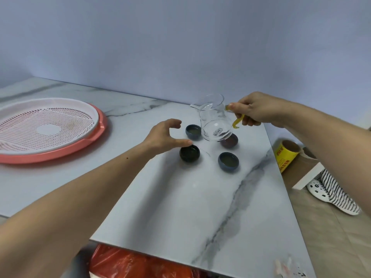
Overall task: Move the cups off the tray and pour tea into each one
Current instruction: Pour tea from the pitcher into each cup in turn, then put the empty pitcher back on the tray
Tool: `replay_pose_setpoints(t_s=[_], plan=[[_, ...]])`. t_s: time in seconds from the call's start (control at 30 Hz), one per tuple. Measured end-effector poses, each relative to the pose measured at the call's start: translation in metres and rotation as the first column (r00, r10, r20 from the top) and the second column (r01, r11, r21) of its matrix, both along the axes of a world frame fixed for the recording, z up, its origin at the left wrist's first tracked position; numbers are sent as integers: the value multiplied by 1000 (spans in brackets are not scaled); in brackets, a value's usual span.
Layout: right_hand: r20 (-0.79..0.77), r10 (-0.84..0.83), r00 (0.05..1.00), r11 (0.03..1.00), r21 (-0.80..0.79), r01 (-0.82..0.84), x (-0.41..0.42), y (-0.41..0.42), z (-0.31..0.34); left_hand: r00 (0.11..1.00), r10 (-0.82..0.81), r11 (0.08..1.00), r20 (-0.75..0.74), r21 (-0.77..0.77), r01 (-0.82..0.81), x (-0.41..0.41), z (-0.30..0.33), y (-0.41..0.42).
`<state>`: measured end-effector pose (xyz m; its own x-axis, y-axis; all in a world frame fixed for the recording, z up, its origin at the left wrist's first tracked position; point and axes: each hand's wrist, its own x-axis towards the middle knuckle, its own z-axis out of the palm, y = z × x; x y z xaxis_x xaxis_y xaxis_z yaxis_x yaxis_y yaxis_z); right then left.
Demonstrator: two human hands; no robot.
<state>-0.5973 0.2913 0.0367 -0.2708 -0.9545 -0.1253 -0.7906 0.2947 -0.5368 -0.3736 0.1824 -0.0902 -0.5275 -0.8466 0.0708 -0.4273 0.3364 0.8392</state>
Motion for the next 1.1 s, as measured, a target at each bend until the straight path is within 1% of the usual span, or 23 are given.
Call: replay_pose_setpoints(t_s=[0.1,0.3,0.43,0.6,0.73,0.87,0.93,1.0,1.1], plan=[[97,13,995,998,-66,-7,5,-9,3,999,-16,1000,-40,-20,15,-1,23,-7],[190,88,978,988,-145,-61,20,-67,17,996,3,999,-89,-47,-8,20,58,-55],[295,109,949,982,-180,-56,53,-112,32,991,117,993,-64,-16,-118,61,83,-89],[361,114,926,983,-174,-53,120,-161,64,969,245,968,-1,57,-245,128,129,-114],[432,84,898,987,-161,-15,187,-193,90,952,286,954,109,62,-293,189,169,-130],[450,10,893,989,-138,58,250,-213,107,922,292,952,255,9,-305,249,203,-154],[428,-20,903,989,-122,80,280,-219,111,883,295,953,365,-46,-299,276,215,-167],[395,-48,917,989,-108,98,306,-226,110,825,288,956,486,-100,-274,299,221,-182],[366,-73,928,991,-76,108,331,-238,101,755,264,964,600,-135,-229,318,218,-202]])
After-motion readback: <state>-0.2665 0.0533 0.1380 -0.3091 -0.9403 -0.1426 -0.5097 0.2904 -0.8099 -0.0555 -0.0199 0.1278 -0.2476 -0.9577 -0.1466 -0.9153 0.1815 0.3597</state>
